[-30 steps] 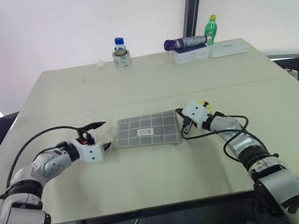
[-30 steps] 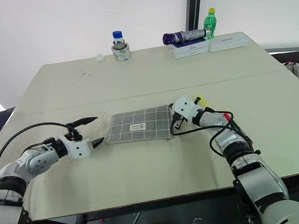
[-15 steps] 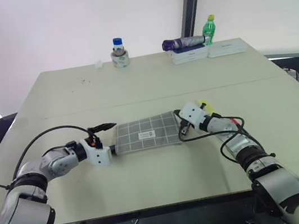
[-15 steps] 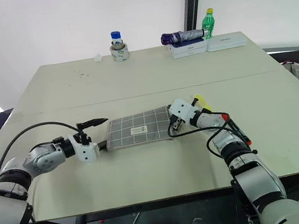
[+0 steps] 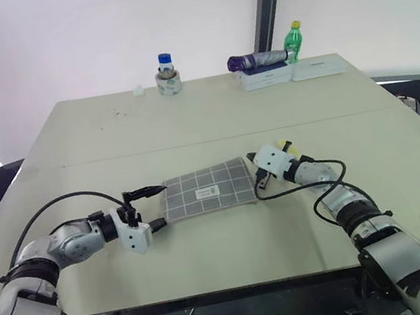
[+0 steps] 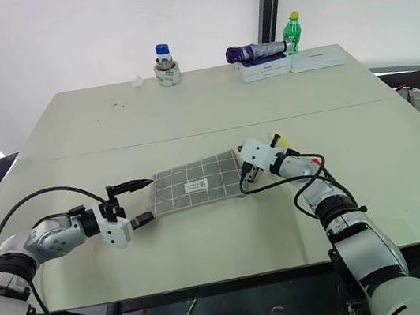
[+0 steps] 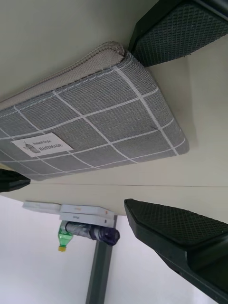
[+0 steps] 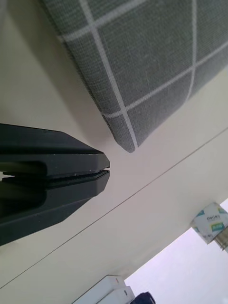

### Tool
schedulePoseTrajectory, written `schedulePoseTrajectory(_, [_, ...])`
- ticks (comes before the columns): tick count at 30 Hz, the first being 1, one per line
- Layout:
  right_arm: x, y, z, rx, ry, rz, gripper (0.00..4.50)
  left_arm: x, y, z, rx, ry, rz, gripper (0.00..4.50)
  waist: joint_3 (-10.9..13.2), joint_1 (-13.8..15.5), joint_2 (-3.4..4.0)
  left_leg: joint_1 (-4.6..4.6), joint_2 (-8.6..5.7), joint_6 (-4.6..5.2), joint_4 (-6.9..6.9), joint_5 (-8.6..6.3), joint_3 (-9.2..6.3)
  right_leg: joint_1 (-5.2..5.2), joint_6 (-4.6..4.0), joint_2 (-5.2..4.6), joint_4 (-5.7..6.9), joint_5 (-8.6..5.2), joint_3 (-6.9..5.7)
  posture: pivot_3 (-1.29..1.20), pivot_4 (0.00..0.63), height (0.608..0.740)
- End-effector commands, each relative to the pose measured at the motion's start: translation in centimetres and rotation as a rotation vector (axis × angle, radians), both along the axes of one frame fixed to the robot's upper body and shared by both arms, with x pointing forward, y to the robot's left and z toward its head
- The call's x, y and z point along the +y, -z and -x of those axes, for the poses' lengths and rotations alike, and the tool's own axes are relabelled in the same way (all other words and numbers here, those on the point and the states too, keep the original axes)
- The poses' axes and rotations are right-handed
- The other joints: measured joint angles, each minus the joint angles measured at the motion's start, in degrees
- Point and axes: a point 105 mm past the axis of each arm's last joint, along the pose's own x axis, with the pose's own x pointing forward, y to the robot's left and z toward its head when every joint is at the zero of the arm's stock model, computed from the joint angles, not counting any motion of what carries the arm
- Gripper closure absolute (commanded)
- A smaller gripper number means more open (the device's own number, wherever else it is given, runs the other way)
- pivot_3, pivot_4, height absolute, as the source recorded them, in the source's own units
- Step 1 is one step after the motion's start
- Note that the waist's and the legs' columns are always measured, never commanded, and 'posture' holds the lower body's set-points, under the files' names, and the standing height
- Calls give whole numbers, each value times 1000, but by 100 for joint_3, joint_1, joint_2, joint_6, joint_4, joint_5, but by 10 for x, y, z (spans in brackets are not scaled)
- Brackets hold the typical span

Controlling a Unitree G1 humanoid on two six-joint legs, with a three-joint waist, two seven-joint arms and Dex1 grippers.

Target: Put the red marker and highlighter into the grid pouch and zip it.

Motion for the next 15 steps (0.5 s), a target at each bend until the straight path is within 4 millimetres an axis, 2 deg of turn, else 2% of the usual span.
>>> schedulePoseTrajectory(1, [13, -11, 1, -54, -46, 6, 4466, -9, 25, 8, 78, 41, -65, 0, -4, 12, 6, 0, 0, 0, 0, 0, 0, 0, 0, 0, 0, 0, 0, 0, 150, 740])
schedulePoseTrajectory(11, [27, -12, 2, -58, -70, -22, 4466, -25, 29, 8, 101, 84, -69, 0, -7, 55, 11, 1, -3, 1, 7, 0, -3, 8, 0, -1, 1, 0, 0, 0, 150, 740])
schedulePoseTrajectory(13, [27, -12, 2, -59, -70, -21, 4500, -26, 29, 8, 106, 91, -70, 526, -7, 49, 11, 1, -3, 1, 7, 0, -3, 8, 0, -1, 1, 0, 0, 0, 150, 740])
schedulePoseTrajectory(15, [26, -12, 2, -59, -69, -20, 4500, -26, 29, 8, 108, 91, -66, 1390, -7, 39, 12, 1, -3, 1, 7, 0, -2, 7, 0, -1, 1, 0, 0, 0, 150, 740])
